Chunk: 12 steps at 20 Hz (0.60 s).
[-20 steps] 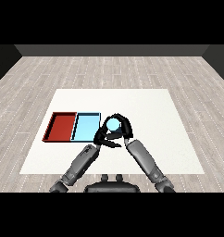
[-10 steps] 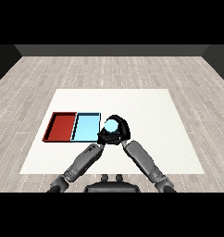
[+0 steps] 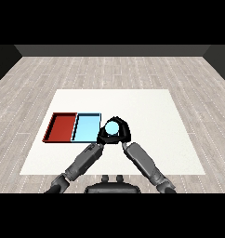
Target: Pick the blue can and put it in the blue box
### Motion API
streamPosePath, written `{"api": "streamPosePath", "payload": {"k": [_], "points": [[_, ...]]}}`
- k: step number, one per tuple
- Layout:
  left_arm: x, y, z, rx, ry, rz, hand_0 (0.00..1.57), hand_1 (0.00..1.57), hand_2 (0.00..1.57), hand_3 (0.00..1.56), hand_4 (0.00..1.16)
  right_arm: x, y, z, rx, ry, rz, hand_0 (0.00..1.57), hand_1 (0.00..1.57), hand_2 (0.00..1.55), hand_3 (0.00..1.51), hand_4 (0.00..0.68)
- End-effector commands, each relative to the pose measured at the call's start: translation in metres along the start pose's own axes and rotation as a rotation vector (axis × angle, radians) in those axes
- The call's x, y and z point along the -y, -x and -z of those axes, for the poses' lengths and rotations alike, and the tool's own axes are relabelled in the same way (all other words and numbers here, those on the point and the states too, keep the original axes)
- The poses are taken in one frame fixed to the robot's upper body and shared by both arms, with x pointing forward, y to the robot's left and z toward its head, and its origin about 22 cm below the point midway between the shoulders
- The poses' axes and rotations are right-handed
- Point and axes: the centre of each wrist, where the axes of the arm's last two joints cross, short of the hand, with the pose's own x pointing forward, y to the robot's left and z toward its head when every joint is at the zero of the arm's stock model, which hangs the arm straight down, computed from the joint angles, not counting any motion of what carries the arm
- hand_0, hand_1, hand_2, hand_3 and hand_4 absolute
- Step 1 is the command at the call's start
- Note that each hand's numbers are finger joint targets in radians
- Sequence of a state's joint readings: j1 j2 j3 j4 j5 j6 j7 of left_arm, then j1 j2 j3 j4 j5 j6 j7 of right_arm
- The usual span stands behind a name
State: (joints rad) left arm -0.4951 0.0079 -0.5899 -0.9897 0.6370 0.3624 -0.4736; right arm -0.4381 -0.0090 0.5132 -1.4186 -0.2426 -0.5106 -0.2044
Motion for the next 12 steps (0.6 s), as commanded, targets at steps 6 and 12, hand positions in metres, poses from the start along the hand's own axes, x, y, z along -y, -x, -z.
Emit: {"api": "streamPosePath", "payload": {"k": [6,12], "points": [[-0.002,0.006,0.011,0.106,-0.032,-0.019,1.57,1.57,1.57,1.53,1.1,0.02,-0.007,0.006,-0.023,-0.03,0.079,1.29,1.29,1.35,1.29,0.473],[0.002,0.007,0.002,0.128,-0.036,0.01,1.57,1.57,1.57,1.54,1.12,0.005,-0.002,0.002,-0.048,-0.089,-0.019,0.0,0.0,0.0,0.0,0.0]]}}
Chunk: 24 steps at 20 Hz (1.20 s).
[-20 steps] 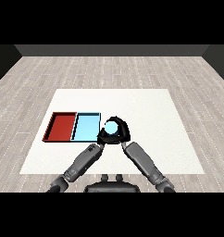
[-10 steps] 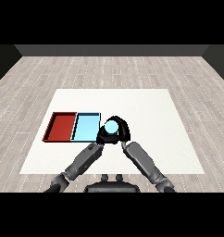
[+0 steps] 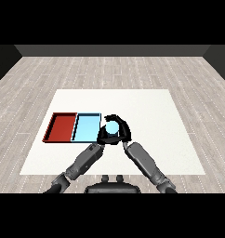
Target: Pick the blue can and put it in the blue box
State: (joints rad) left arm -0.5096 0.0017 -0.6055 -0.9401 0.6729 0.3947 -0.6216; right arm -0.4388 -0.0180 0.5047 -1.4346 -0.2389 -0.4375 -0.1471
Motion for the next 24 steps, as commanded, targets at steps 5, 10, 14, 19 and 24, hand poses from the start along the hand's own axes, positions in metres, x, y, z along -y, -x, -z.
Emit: {"api": "streamPosePath", "payload": {"k": [5,10,14,19,24], "points": [[0.0,-0.003,0.006,0.03,-0.018,0.004,1.57,1.57,1.57,1.52,1.13,-0.003,-0.002,-0.002,-0.013,-0.022,-0.016,0.0,0.0,0.0,0.0,0.0],[-0.007,0.004,-0.002,0.02,-0.035,0.04,1.57,1.57,1.57,1.53,1.14,0.032,0.0,-0.014,0.039,0.057,-0.006,0.0,0.0,0.0,0.0,0.0],[-0.028,0.001,0.007,0.013,-0.043,0.064,1.57,1.57,1.57,1.54,1.15,0.054,-0.013,-0.009,0.098,0.08,0.042,0.0,0.0,0.0,0.0,0.0],[-0.057,-0.021,0.033,0.059,-0.11,0.157,1.57,1.57,1.57,1.53,1.15,0.088,-0.025,-0.032,0.163,0.23,0.152,0.0,0.0,0.0,0.0,0.0],[-0.083,-0.04,0.044,0.045,-0.154,0.286,1.57,1.57,1.57,1.52,1.14,0.13,-0.025,-0.059,0.162,0.3,0.164,0.0,0.0,0.0,0.0,0.0]]}}
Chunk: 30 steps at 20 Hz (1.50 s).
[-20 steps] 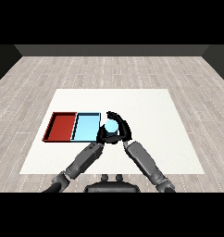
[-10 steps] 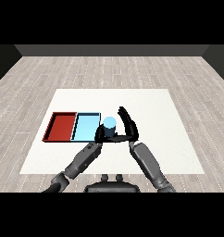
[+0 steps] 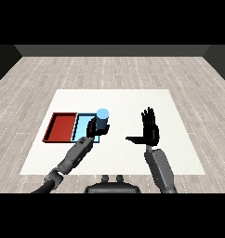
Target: Pick the blue can and put it in the blue box
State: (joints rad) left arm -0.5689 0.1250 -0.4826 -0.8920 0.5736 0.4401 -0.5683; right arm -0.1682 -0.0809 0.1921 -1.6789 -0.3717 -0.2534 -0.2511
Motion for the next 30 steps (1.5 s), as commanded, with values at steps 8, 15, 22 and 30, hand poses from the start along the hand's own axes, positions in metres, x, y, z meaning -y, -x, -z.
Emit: {"api": "streamPosePath", "payload": {"k": [8,15,22,30], "points": [[-0.075,-0.006,0.034,-0.143,-0.154,0.369,1.57,1.57,1.57,1.5,1.11,0.036,0.015,-0.028,-0.015,0.096,0.024,0.0,0.0,0.0,0.0,0.0],[-0.108,0.007,0.046,-0.452,-0.208,0.613,1.5,1.5,1.4,1.18,0.97,0.048,0.019,-0.008,-0.029,0.106,0.039,0.0,0.0,0.0,0.0,0.0],[-0.106,0.057,0.004,-0.781,-0.219,0.688,0.66,0.66,0.58,0.08,0.92,0.041,0.027,-0.034,-0.037,0.121,0.044,0.0,0.0,0.0,0.0,0.0],[-0.102,0.065,-0.002,-0.858,-0.36,0.552,1.17,1.17,1.02,0.0,0.69,0.06,0.035,-0.006,-0.042,0.136,0.003,0.0,0.0,0.0,0.0,0.0]]}}
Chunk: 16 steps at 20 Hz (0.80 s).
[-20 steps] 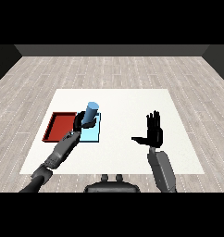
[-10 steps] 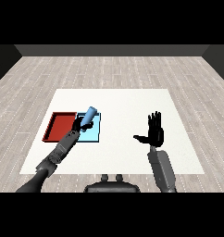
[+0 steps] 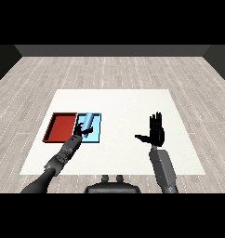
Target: Pick the blue can and put it in the blue box
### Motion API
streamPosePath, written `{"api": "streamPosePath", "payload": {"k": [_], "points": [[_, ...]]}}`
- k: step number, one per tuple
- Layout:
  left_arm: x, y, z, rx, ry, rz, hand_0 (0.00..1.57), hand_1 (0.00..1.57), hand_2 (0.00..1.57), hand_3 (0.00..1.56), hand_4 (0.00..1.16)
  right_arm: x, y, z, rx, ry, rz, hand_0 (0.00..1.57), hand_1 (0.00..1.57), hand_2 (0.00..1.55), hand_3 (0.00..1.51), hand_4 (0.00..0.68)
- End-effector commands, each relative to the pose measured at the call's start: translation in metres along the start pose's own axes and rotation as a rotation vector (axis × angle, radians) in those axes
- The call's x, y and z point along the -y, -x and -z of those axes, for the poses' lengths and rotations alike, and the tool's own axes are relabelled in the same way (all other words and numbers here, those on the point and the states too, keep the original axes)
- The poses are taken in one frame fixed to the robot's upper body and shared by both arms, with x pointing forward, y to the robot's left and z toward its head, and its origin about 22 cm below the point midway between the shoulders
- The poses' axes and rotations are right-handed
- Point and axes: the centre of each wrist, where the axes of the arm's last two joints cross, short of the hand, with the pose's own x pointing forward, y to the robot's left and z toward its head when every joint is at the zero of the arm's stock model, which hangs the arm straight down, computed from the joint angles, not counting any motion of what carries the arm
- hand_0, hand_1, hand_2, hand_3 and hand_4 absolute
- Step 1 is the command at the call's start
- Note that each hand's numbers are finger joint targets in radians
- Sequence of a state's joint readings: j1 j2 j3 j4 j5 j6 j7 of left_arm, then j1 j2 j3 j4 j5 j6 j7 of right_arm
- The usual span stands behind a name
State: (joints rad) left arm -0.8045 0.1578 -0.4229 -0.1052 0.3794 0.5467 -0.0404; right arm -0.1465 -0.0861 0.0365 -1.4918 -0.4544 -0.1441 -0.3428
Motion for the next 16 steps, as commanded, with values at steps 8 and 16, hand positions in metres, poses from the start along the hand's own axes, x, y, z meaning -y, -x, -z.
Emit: {"api": "streamPosePath", "payload": {"k": [8,16], "points": [[-0.029,-0.018,0.016,-0.051,0.035,0.041,0.0,0.0,0.0,0.0,0.0,0.006,0.003,-0.025,0.03,0.006,0.015,0.0,0.0,0.0,0.0,0.0],[-0.021,-0.043,0.01,0.331,-0.043,-0.18,0.0,0.0,0.0,0.0,0.0,0.007,0.005,-0.008,-0.009,-0.074,-0.029,0.0,0.0,0.0,0.0,0.0]]}}
